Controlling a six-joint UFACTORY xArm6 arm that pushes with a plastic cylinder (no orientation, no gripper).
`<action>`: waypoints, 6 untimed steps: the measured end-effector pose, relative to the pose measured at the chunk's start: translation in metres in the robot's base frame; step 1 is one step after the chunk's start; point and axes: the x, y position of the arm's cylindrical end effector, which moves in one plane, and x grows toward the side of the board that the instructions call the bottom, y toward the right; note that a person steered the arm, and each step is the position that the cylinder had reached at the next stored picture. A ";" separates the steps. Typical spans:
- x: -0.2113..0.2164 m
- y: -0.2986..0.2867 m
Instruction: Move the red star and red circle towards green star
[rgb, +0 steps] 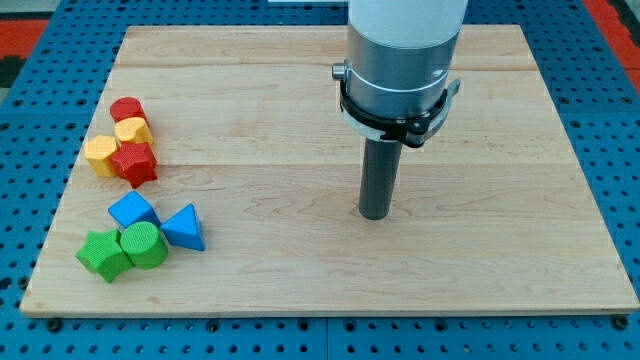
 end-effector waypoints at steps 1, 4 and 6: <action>0.000 0.006; -0.004 0.044; -0.012 0.043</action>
